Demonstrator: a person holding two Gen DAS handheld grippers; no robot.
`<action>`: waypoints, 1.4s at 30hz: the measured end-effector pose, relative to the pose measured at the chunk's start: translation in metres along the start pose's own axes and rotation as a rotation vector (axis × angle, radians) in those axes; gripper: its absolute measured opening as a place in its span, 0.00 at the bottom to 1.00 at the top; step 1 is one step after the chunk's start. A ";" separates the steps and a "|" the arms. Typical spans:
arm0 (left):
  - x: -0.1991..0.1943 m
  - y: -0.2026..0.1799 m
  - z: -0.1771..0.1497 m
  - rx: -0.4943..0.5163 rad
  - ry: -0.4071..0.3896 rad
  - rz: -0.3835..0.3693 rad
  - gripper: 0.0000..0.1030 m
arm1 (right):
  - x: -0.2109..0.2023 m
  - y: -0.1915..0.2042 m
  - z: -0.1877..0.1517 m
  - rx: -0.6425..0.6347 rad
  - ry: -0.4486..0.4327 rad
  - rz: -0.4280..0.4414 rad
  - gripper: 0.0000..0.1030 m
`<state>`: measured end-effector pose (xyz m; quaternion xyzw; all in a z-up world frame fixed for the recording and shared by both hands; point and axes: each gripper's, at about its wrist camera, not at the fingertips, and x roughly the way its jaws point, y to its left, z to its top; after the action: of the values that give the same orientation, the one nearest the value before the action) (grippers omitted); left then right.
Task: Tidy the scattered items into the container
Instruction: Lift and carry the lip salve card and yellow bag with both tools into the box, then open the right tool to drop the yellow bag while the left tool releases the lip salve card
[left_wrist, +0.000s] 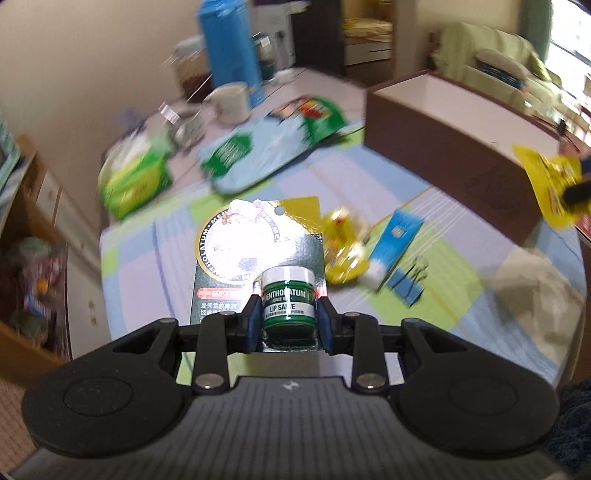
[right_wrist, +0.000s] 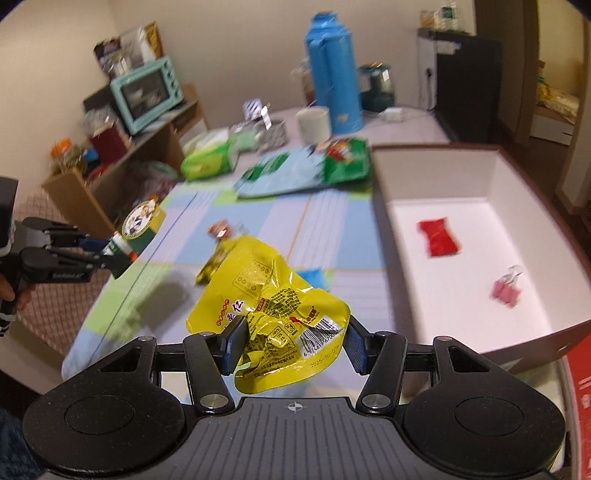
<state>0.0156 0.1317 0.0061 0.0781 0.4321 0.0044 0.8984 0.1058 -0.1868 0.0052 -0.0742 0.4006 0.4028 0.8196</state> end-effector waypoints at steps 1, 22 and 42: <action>-0.002 -0.004 0.011 0.029 -0.009 -0.006 0.26 | -0.008 -0.009 0.005 0.004 -0.009 -0.004 0.53; 0.066 -0.193 0.255 0.553 -0.073 -0.171 0.26 | -0.049 -0.174 0.077 -0.169 0.067 -0.137 0.53; 0.191 -0.238 0.290 0.726 0.107 -0.267 0.26 | 0.058 -0.220 0.075 -0.273 0.358 0.034 0.53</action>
<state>0.3464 -0.1284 0.0016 0.3336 0.4580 -0.2615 0.7814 0.3296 -0.2653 -0.0305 -0.2480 0.4828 0.4472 0.7109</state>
